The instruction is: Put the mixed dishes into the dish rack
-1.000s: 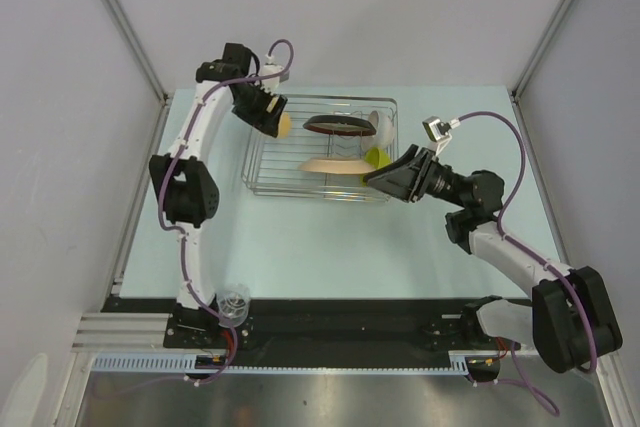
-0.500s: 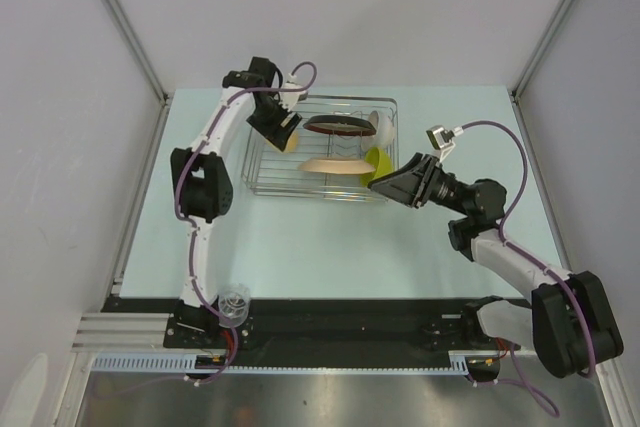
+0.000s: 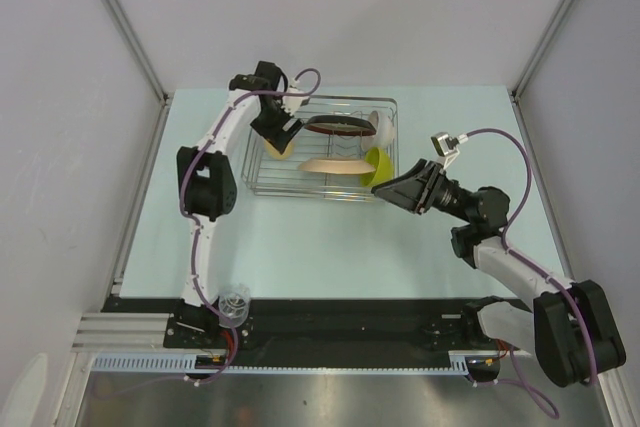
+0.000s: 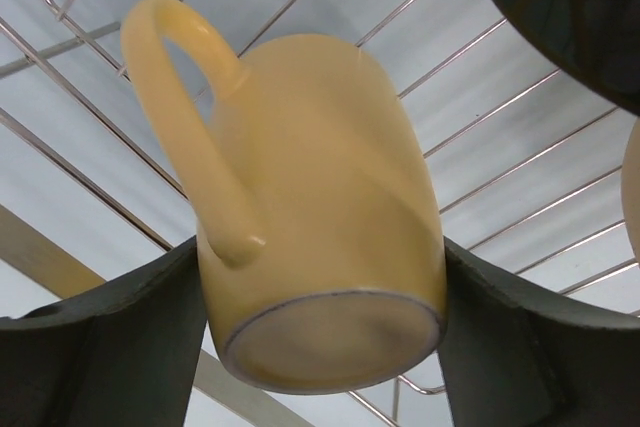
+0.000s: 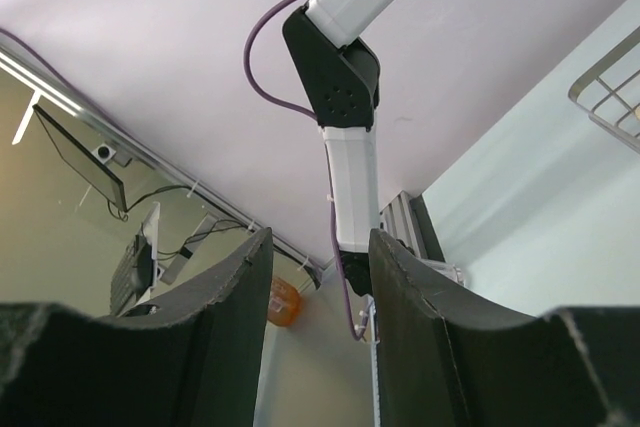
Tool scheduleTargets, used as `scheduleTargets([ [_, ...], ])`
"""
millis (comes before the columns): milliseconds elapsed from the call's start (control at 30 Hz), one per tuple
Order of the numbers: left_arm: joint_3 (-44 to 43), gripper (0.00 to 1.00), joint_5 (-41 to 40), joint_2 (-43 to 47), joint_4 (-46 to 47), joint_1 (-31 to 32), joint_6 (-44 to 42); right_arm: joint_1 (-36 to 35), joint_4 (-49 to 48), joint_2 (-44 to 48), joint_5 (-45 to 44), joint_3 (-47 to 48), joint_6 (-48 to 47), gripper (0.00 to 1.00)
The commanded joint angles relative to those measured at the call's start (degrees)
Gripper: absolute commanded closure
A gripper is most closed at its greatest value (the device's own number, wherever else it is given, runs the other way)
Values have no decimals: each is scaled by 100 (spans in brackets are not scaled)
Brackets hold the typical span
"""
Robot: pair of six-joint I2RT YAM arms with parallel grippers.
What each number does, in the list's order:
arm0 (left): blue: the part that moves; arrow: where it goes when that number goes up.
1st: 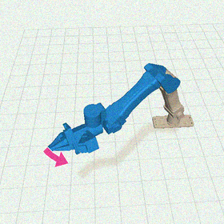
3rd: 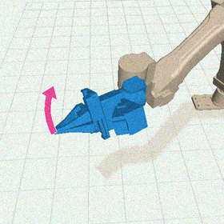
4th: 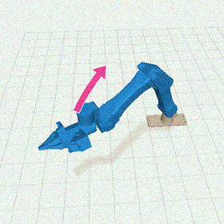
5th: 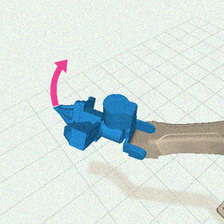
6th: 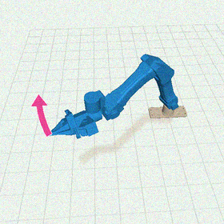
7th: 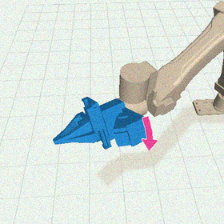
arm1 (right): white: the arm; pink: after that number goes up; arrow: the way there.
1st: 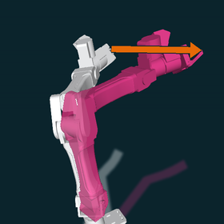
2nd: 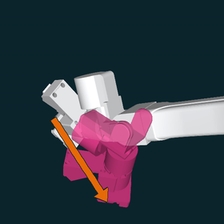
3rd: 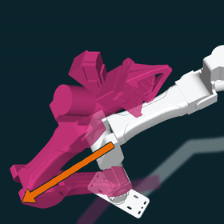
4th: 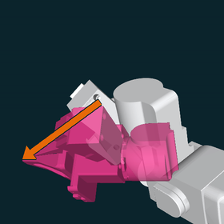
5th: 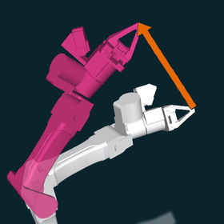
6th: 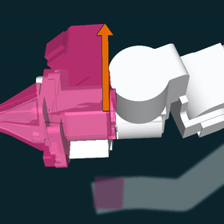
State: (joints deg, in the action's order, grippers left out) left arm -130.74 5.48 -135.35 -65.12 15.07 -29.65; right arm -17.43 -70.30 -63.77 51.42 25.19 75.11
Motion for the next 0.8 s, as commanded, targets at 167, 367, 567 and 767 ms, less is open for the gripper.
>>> scheduleTargets([
  [167,215,0,-29,816,562,84,56,20,235,329,-44,-67,-346,43],
  [367,759,0,146,1588,606,75,100,3,2368,821,-9,257,-1723,40],
  [567,1594,0,559,2810,396,-30,91,-890,5814,1095,-604,1241,-3826,43],
  [767,3771,0,1447,4945,272,-776,-93,-2840,6697,-55,-1678,1945,-4575,43],
])
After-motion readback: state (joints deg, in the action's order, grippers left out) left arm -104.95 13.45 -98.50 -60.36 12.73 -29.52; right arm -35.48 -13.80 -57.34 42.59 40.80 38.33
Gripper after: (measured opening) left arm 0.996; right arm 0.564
